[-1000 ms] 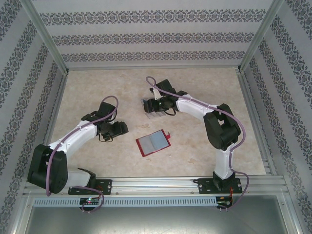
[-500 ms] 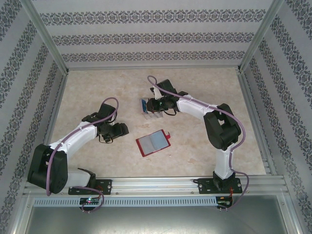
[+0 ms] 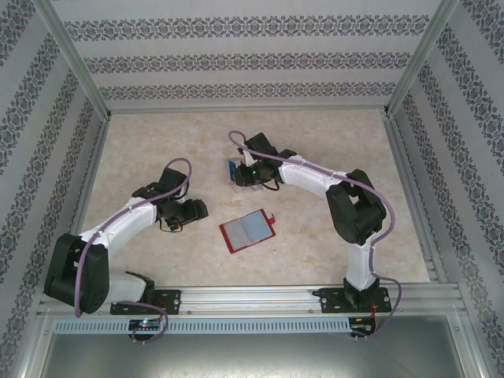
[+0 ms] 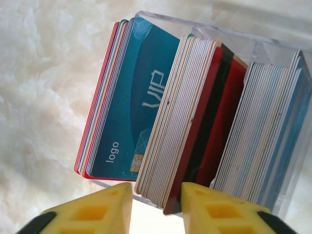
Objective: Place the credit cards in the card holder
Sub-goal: Pick up the credit card from the storage box.
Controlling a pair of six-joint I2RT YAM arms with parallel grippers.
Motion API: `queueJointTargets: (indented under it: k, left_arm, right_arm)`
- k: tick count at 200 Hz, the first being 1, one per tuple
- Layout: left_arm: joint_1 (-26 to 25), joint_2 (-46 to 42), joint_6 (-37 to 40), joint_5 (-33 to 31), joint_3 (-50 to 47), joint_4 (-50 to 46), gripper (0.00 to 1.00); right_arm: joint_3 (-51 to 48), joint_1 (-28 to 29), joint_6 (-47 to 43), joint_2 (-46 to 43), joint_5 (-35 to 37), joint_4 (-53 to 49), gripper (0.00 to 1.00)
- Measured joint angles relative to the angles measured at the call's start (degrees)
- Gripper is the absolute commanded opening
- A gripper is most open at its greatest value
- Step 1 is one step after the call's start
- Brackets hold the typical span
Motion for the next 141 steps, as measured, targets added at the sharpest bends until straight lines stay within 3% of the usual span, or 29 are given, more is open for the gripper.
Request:
queueJointTargets:
  k: [36, 141]
  left_arm:
    - [0.00, 0.00, 0.02, 0.42, 0.00, 0.13, 0.70]
    - [0.00, -0.11, 0.00, 0.63, 0.00, 0.15, 0.70]
  right_arm:
    - [0.39, 0.70, 0.39, 0.00, 1.99, -0.85, 0.55]
    - [6.56, 1.49, 3.82, 4.68, 4.55, -2.05, 0.59]
